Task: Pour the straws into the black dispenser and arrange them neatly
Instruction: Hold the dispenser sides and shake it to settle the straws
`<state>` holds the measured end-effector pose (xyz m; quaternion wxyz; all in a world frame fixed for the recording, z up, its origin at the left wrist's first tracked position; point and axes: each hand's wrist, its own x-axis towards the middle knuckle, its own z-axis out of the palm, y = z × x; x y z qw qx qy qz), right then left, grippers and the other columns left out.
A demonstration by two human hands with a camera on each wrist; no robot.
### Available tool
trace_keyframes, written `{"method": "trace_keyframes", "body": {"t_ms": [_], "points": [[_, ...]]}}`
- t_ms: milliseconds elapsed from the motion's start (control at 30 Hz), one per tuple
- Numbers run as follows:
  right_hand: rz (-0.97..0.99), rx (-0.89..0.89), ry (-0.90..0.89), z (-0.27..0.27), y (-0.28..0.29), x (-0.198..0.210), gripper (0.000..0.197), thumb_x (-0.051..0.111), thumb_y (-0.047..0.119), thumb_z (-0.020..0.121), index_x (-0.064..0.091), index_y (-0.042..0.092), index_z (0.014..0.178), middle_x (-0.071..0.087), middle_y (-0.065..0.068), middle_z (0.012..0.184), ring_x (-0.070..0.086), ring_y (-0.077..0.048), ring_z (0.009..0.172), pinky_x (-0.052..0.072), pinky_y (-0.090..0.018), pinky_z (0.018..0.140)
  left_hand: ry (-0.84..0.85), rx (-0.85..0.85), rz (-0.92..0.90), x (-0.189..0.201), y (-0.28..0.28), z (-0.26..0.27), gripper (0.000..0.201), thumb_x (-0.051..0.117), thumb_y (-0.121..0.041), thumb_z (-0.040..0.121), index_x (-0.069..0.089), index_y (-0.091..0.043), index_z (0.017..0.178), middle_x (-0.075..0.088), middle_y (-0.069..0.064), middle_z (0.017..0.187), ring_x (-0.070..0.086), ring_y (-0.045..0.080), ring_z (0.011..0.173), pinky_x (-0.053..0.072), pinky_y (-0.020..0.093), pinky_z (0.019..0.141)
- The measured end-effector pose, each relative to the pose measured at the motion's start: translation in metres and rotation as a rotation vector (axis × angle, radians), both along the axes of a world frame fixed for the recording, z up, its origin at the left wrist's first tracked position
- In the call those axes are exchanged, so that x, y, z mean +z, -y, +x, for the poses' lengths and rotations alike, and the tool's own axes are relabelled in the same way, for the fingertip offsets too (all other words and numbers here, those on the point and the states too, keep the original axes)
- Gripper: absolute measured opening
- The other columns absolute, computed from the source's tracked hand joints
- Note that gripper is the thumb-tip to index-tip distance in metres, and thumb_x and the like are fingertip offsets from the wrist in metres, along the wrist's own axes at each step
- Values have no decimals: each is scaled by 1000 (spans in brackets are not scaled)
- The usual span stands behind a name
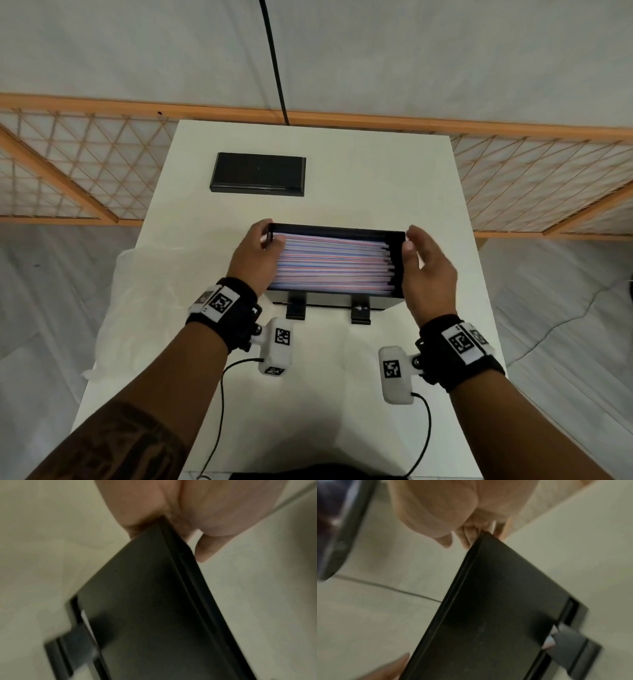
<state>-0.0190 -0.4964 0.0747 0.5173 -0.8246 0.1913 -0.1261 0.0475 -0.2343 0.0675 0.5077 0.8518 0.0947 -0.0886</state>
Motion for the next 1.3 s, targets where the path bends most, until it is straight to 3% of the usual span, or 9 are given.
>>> {"method": "trace_keyframes", "body": {"t_ms": [133, 200, 300, 467, 700, 867, 967, 1133, 1300], "points": [[-456, 444, 123, 18, -4, 23, 31, 71, 21, 89, 68, 23, 119, 69, 9, 116, 65, -12, 105, 47, -28, 96, 402, -415, 577, 27, -1, 3, 38, 61, -10, 84, 54, -29, 116, 52, -9, 119, 54, 13, 107, 36, 38, 98], [-698, 709, -115, 30, -10, 26, 53, 77, 39, 80, 61, 30, 129, 59, 12, 130, 57, -12, 120, 34, -36, 105, 231, -689, 877, 33, 4, 8, 47, 65, -29, 84, 48, -35, 127, 49, -14, 126, 51, 12, 115, 26, 48, 100], [-902, 812, -396, 45, -19, 21, 79, 74, 54, 78, 41, 32, 147, 47, 11, 141, 49, -12, 130, 16, -46, 114, 76, -785, 992, 28, 10, 16, 70, 70, -51, 79, 39, -34, 139, 46, -11, 132, 46, 15, 122, 23, 57, 102], [-1035, 811, -461, 54, -21, 9, 73, 70, 61, 78, 45, 34, 141, 53, 7, 128, 58, -18, 118, 14, -49, 113, -21, -830, 1040, 22, 19, 24, 59, 72, -53, 77, 50, -31, 127, 47, -4, 118, 52, 19, 110, 31, 55, 98], [-818, 701, -237, 39, -7, 6, 67, 69, 64, 75, 53, 38, 134, 57, 14, 127, 54, -7, 120, 18, -42, 113, 144, -781, 799, 19, 2, 18, 64, 70, -55, 80, 47, -32, 136, 45, -8, 130, 51, 16, 115, 45, 42, 91], [-344, 266, 152, 17, 3, 2, 36, 61, 40, 97, 61, 23, 129, 57, 5, 131, 54, -7, 120, 44, -29, 106, 410, -360, 272, 18, -17, 9, 47, 55, -54, 92, 55, -29, 131, 47, -11, 134, 48, 8, 123, 42, 32, 104], [51, 162, -22, 5, -3, -14, 56, 49, 56, 98, 44, 32, 148, 44, 11, 151, 41, -5, 139, 36, -35, 118, 102, -117, -110, -3, -12, -1, 52, 46, -53, 98, 43, -33, 146, 46, -10, 147, 43, 7, 134, 35, 39, 116], [625, 96, -87, 0, -11, -19, 98, 60, 83, 74, 38, 32, 155, 48, 11, 152, 45, -9, 140, 31, -45, 121, -212, 248, -705, -1, 1, -10, 43, 43, -52, 101, 63, -30, 133, 72, -2, 119, 68, 17, 111, 46, 44, 108], [667, 154, -28, 4, -12, -4, 71, 50, 62, 95, 38, 25, 154, 60, 11, 140, 55, -8, 132, 39, -40, 117, -184, 240, -873, 11, -2, -12, 45, 44, -50, 99, 69, -21, 124, 70, 6, 125, 65, 24, 118, 44, 46, 109]]}}
